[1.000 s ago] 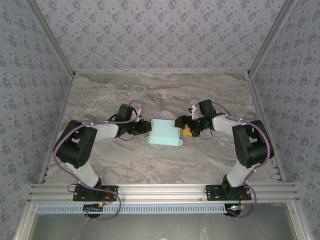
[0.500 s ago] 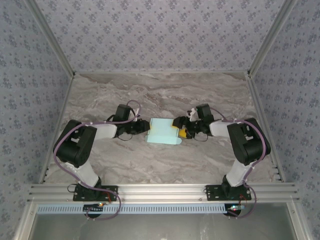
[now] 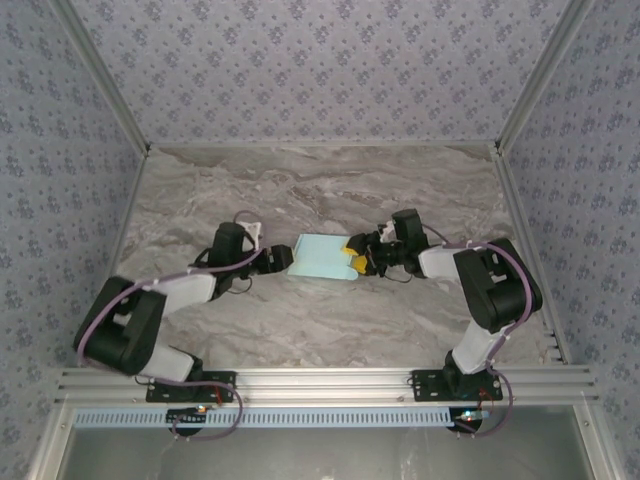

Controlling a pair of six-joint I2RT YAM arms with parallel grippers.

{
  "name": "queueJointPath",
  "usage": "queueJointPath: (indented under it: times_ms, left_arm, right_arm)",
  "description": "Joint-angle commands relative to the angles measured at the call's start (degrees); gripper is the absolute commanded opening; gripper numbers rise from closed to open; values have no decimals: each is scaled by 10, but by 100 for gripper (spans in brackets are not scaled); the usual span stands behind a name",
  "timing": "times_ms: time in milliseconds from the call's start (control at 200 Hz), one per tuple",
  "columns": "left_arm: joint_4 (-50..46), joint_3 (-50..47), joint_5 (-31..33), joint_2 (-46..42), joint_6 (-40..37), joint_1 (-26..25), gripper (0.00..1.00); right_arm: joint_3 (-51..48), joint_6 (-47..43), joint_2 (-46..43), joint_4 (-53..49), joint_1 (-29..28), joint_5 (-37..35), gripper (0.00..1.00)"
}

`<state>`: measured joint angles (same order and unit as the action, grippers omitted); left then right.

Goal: Fold the paper box

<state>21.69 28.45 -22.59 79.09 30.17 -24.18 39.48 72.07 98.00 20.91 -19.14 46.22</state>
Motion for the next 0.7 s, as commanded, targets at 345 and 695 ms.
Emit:
queueJointPath:
  times_ms: [345, 695]
  left_arm:
    - [192, -69, 148, -9, -705, -186, 99]
    - [152, 25, 245, 117, -882, -214, 79]
  right_arm:
    - [6, 69, 8, -94, 20, 61, 47]
    - [5, 64, 5, -115, 19, 66, 48]
